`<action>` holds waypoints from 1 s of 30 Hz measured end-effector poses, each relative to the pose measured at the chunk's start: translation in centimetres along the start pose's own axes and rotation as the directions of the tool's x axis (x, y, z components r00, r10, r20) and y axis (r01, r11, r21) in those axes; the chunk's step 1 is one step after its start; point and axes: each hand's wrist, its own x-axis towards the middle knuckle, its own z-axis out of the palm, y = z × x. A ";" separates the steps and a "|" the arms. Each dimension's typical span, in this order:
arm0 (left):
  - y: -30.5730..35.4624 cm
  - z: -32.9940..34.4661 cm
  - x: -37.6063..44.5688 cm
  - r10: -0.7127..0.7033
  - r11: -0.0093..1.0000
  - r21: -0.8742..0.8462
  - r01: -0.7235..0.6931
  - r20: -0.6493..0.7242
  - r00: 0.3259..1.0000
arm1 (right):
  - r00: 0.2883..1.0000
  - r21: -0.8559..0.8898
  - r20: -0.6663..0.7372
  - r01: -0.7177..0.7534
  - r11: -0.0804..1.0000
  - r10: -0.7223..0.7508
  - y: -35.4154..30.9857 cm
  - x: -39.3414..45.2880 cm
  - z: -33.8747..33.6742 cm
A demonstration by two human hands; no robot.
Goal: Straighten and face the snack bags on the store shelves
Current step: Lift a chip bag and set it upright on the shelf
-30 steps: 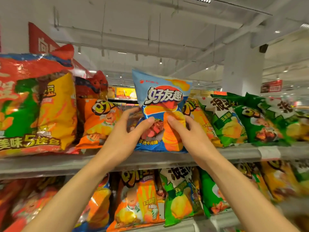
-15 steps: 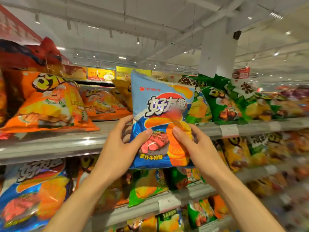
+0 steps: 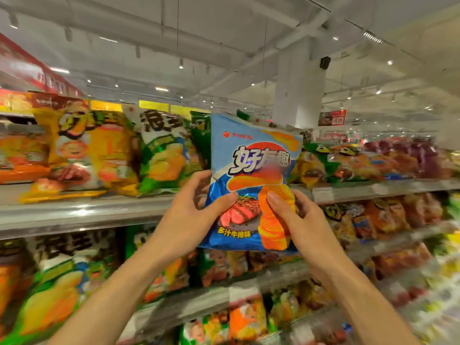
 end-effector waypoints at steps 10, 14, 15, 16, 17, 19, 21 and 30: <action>-2.4 16.4 8.2 0.005 1.000 0.019 -0.008 0.136 0.991 | 0.989 -0.008 -0.141 -0.036 0.999 0.035 3.2 3.5 -16.8; -4.3 22.0 11.6 0.015 0.999 -0.036 -0.010 0.161 0.987 | 0.983 -0.056 -0.182 -0.015 0.998 0.004 5.0 5.9 -21.9; -4.9 23.3 12.4 0.018 0.999 -0.038 -0.012 0.158 0.987 | 0.981 -0.077 -0.193 -0.004 0.997 -0.011 5.4 6.5 -23.1; -5.3 24.5 13.2 0.022 0.999 -0.035 -0.017 0.157 0.987 | 0.980 -0.094 -0.199 0.009 0.995 -0.028 5.8 7.2 -24.2; -5.7 25.7 14.0 0.027 0.999 -0.030 -0.023 0.156 0.987 | 0.978 -0.106 -0.203 0.017 0.994 -0.038 6.1 7.9 -25.2; -6.2 27.6 16.0 0.032 0.999 -0.008 -0.032 0.141 0.989 | 0.980 -0.124 -0.191 0.032 0.992 -0.056 6.5 9.9 -27.2; -6.5 29.2 18.0 0.043 0.999 0.002 -0.044 0.108 0.993 | 0.983 -0.148 -0.170 0.047 0.988 -0.072 6.6 12.3 -28.8; -7.1 36.0 23.9 0.087 0.986 0.139 -0.095 0.063 0.994 | 0.974 -0.244 -0.162 0.115 0.963 -0.158 9.3 19.8 -36.4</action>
